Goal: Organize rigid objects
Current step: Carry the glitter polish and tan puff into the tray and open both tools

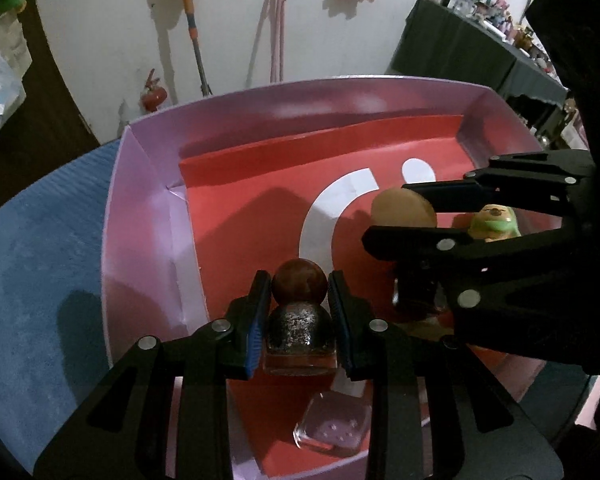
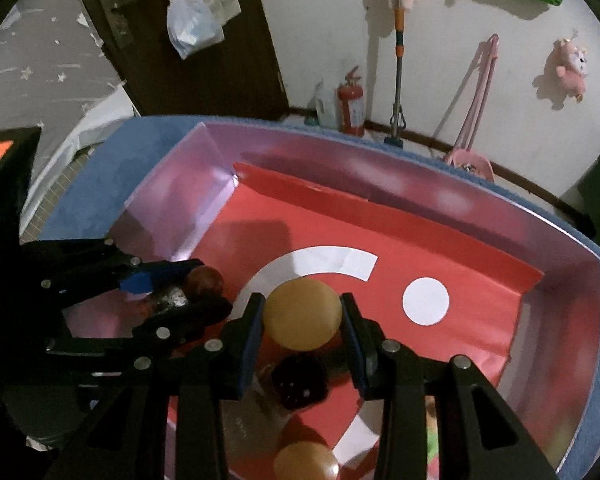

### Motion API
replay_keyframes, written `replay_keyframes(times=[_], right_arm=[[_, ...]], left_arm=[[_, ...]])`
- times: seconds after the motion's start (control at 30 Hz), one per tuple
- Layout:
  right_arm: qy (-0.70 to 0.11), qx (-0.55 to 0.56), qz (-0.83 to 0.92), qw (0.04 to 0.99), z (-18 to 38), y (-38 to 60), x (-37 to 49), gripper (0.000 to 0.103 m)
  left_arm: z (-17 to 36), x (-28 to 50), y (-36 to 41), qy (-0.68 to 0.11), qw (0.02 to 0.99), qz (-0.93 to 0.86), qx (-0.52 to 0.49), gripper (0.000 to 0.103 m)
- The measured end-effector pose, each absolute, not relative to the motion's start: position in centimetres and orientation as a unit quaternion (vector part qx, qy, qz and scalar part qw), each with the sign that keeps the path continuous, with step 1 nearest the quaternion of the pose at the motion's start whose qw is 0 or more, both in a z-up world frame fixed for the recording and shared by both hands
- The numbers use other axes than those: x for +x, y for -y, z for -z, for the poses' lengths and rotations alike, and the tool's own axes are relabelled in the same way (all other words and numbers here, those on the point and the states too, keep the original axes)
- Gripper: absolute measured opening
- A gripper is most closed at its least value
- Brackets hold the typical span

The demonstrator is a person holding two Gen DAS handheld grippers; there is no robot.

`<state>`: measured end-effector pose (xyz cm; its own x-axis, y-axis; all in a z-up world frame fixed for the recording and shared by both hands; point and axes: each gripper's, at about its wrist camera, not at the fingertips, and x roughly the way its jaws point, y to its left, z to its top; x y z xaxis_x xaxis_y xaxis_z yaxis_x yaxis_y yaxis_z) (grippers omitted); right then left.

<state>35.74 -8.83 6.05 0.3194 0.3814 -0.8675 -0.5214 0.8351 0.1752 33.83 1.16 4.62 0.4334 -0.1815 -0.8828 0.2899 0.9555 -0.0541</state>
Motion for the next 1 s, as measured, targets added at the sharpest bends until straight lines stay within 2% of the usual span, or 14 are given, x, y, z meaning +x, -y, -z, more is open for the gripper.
replay_keyframes(times=[1.0], right_arm=[[-0.538,-0.085,-0.269,0.794,-3.8,7.4,37.5,0.040]], left_arm=[[-3.8,34.3,-0.1,-0.526,0.840,0.108,0.080,0.028]])
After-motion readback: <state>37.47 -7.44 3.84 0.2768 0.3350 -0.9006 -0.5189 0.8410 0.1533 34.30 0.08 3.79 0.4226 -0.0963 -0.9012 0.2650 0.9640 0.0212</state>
